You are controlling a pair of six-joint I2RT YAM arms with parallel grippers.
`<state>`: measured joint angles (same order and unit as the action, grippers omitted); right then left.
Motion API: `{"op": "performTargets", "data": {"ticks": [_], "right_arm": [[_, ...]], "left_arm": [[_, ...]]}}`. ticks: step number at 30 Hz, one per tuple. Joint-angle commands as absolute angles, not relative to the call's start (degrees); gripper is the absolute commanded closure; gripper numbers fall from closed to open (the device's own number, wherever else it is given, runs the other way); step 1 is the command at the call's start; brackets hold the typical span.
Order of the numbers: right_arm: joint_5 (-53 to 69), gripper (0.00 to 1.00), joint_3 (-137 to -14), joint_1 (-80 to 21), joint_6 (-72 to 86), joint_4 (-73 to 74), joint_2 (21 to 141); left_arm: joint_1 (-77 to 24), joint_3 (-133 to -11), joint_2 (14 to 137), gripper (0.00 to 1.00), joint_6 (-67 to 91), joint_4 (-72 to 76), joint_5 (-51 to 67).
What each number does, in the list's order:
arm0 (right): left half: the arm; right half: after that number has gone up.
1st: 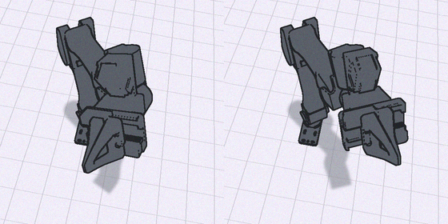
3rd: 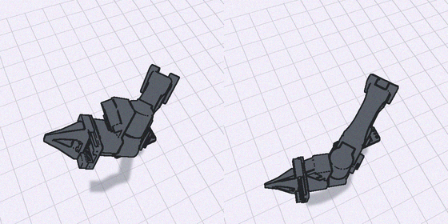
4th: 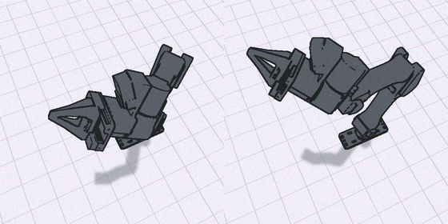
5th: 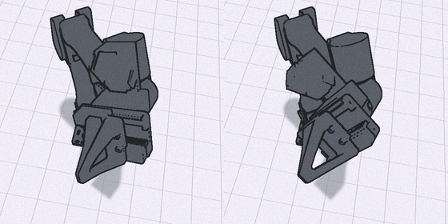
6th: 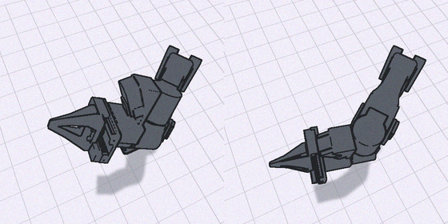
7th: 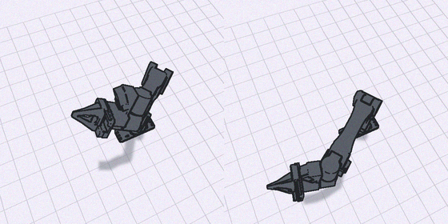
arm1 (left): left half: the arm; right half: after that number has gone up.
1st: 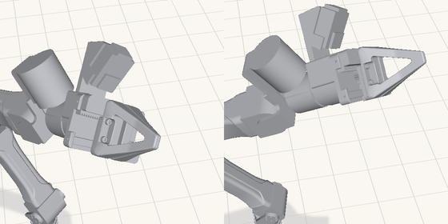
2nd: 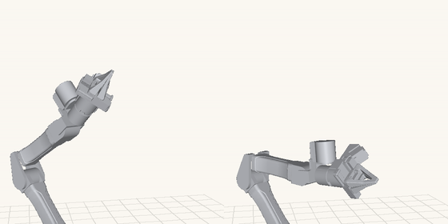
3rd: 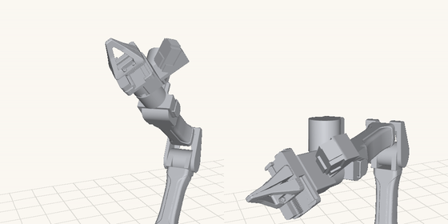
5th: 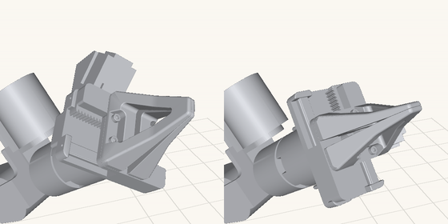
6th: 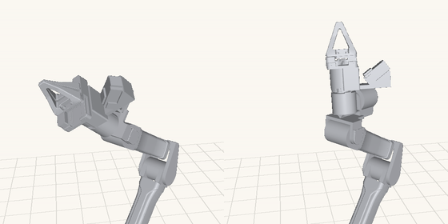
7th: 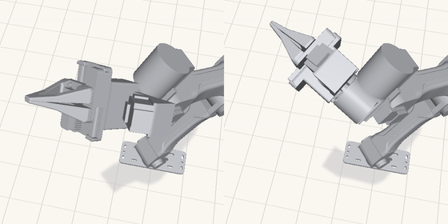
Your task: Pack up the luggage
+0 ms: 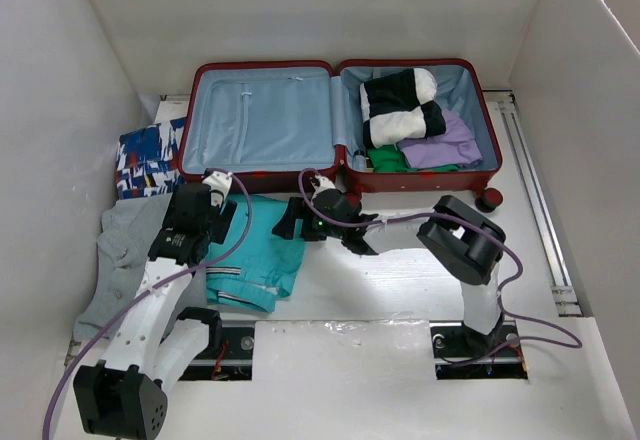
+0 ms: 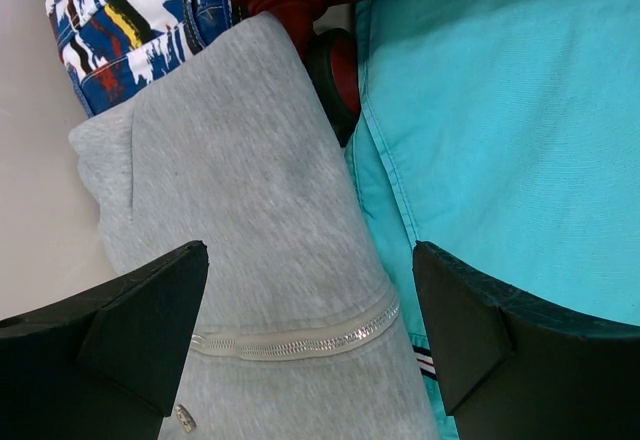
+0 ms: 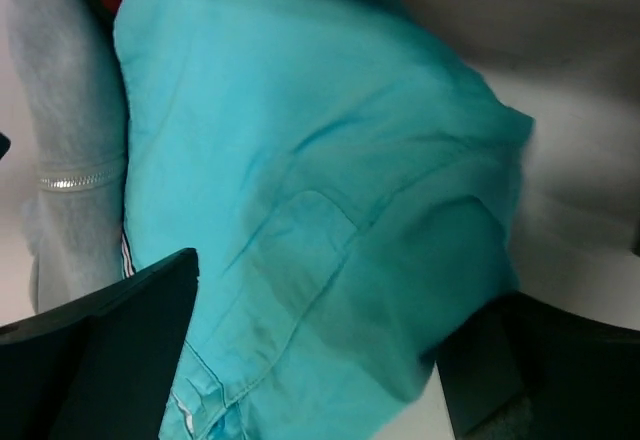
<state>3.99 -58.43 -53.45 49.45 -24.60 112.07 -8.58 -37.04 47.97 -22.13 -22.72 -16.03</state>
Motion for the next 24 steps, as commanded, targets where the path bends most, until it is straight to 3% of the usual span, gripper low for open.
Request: {"op": "performTargets", "data": {"ticks": [1, 3, 4, 5, 8, 11, 19, 24], "right_arm": [[8.34, 0.11, -58.7, -54.67, 49.57, -23.72, 117.33], [10.1, 0.23, -58.71, -55.19, 48.96, -25.13, 118.38], [10.11, 0.34, -58.71, -55.2, 49.56, -26.62, 119.08], [10.11, 0.58, -58.19, -55.2, 49.57, -27.24, 119.09], [10.9, 1.0, -56.6, -53.88, 49.58, -30.22, 119.09], [12.74, 1.0, -58.17, -53.88, 40.14, -27.89, 116.03], [16.87, 1.0, -69.7, -57.74, 7.76, -0.37, 104.08], [9.14, 1.0, -77.33, -55.55, -5.26, 16.5, 96.86]], "left_arm": [[-8.44, -36.3, 46.76, 0.19, -23.03, -21.18, -15.82], [-8.44, -36.3, 46.76, 0.19, -23.64, -20.57, -15.82], [-8.44, -36.3, 46.76, 0.19, -23.64, -20.57, -15.82], [-8.44, -36.3, 46.76, 0.19, -24.16, -19.96, -15.82], [-8.44, -36.3, 46.76, 0.19, -24.17, -19.42, -15.82], [-8.44, -37.52, 46.76, 0.19, -24.17, -19.42, -15.82], [-8.44, -37.0, 43.86, 0.19, -25.48, -19.42, -15.82], [-8.44, -37.0, 44.56, 0.19, -26.02, -19.95, -17.31]]}}
